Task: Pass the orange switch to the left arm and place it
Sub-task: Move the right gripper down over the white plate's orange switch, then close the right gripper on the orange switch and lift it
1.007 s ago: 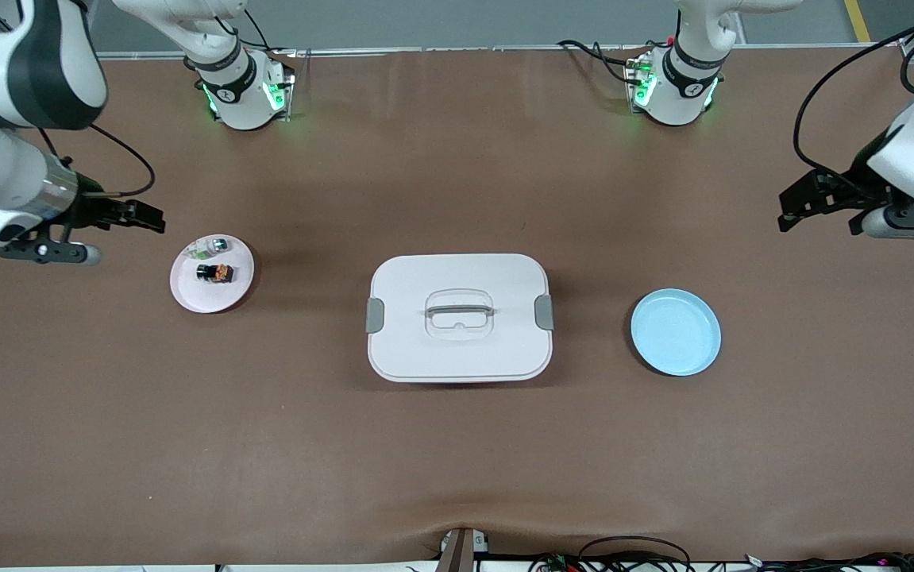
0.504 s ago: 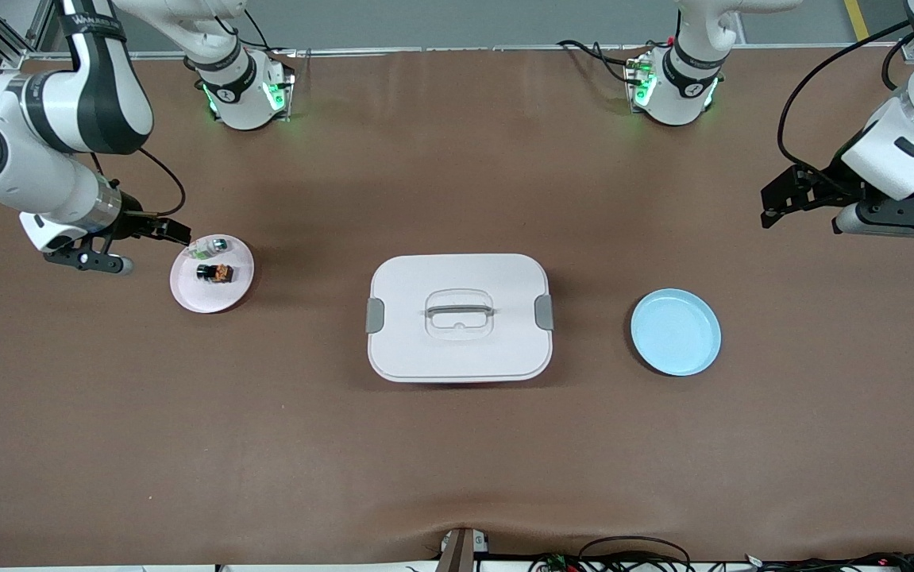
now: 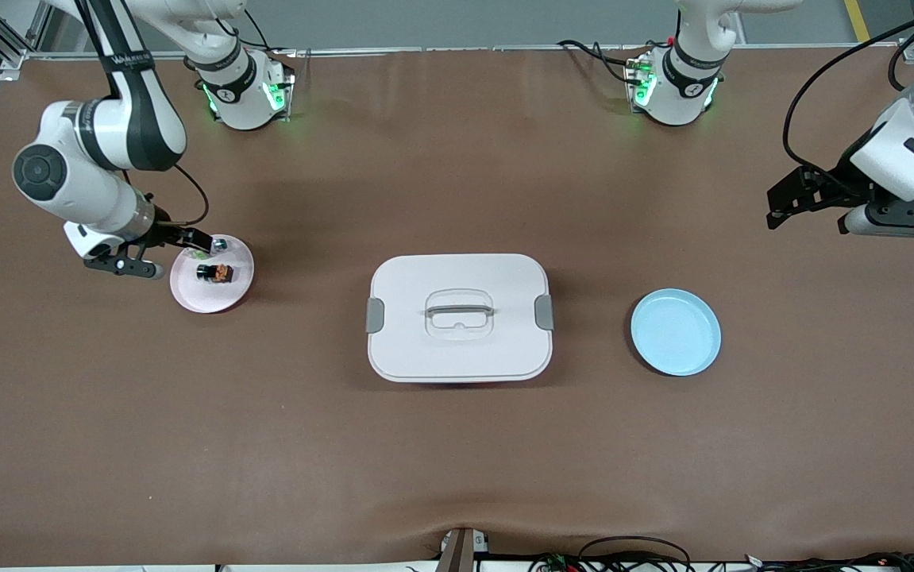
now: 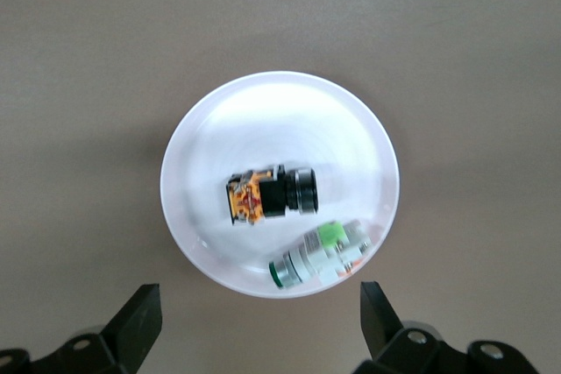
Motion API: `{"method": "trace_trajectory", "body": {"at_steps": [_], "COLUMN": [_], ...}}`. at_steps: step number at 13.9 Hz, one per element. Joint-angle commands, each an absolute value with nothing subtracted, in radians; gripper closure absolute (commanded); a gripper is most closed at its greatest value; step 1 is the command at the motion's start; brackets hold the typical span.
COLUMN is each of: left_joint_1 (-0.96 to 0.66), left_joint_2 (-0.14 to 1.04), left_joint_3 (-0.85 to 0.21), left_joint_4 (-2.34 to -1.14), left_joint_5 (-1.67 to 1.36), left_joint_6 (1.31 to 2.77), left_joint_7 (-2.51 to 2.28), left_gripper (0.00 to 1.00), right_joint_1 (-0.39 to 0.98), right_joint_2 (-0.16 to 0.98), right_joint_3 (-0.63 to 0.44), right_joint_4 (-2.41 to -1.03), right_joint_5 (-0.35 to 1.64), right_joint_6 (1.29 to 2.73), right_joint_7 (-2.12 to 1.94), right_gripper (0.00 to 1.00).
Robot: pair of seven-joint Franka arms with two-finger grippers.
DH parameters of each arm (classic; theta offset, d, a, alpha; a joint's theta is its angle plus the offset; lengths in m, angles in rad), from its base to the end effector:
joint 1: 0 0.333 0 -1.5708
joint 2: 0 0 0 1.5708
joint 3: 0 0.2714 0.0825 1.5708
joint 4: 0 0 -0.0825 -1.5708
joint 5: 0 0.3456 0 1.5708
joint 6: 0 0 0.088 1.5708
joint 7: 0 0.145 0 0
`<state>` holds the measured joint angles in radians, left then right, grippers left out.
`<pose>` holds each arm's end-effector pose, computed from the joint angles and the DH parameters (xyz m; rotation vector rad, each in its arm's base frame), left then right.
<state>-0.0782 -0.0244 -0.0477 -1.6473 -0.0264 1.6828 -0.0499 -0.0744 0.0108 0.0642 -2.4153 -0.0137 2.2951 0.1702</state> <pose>0.5172 -0.0693 0.5313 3.1079 -0.1148 0.0893 0.4427 -0.0051 0.2415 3.1043 -0.2655 -0.2026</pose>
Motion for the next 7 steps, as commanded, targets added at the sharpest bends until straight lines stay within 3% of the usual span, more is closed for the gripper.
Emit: {"method": "trace_trajectory", "body": {"at_steps": [1, 7], "left_joint_1": [-0.075, -0.075], "left_joint_2": [-0.023, -0.023], "left_joint_3": [-0.046, -0.046], "left_joint_4": [-1.628, -1.628], "left_joint_5": [-0.025, -0.025], "left_joint_6": [1.663, 1.663], "left_joint_7": [-0.04, -0.04], "left_gripper": [0.0, 0.0], "right_joint_1": [-0.077, -0.091], "right_joint_2": [0.057, 0.215], "right_joint_3": [0.061, 0.06], "right_joint_4": [-2.468, -2.494], "right_joint_5": [-0.037, -0.037], "right_joint_6": [2.426, 2.678], "right_joint_7": [0.195, 0.193], "right_gripper": [0.0, 0.0]}}
